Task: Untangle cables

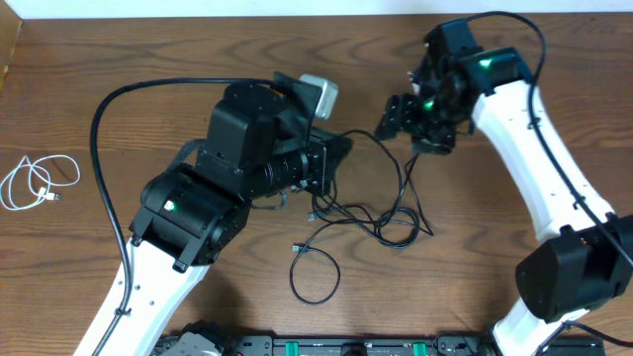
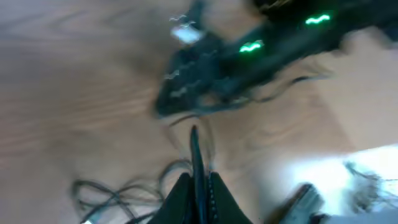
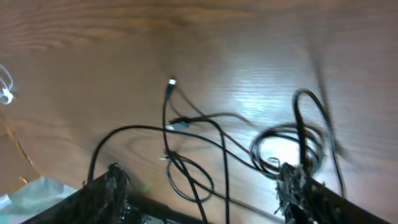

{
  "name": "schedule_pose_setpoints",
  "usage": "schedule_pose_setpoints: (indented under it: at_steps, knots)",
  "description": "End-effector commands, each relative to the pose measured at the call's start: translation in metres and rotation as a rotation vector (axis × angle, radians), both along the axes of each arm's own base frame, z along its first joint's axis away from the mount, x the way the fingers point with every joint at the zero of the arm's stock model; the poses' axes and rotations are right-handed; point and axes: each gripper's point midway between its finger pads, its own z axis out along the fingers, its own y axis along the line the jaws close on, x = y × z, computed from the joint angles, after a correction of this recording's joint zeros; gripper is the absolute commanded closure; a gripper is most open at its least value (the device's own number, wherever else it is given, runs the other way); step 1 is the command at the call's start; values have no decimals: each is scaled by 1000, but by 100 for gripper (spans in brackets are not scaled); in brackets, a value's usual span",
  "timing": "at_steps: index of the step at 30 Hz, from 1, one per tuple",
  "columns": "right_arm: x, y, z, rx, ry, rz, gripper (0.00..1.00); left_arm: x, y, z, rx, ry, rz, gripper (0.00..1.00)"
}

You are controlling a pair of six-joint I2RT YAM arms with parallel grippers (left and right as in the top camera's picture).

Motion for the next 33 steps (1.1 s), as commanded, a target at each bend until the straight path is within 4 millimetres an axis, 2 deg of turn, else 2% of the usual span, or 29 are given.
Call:
schedule_pose_setpoints:
  at_steps: [1, 2, 5, 7, 11, 14, 19, 26, 33]
  knots:
    - [16, -28, 33, -2, -74, -77, 15, 20, 27, -4, 110, -60, 151, 93]
    - [16, -34, 40, 1, -84, -91, 9, 20, 27, -3, 108, -64, 152, 93]
    - [12, -42, 53, 13, -103, -112, 2, 24, 25, 3, 89, -89, 153, 92]
    - [6, -43, 56, 12, -87, -126, 1, 25, 23, 7, 76, -101, 151, 92]
    - [-7, -29, 49, -1, -45, -88, 6, 21, 8, 18, 6, -116, 82, 92]
    - [-6, -18, 44, -13, -39, -93, 9, 15, 0, 23, -30, -111, 31, 92]
    - [-4, -5, 43, -11, -30, -144, 10, 12, 0, 19, -26, -93, 22, 93]
    - [5, 1, 46, 9, -65, -154, 10, -2, -14, 26, -90, -71, -76, 92]
    - [1, 2, 42, -11, -49, -148, 17, -11, -22, 34, -136, -70, -142, 92]
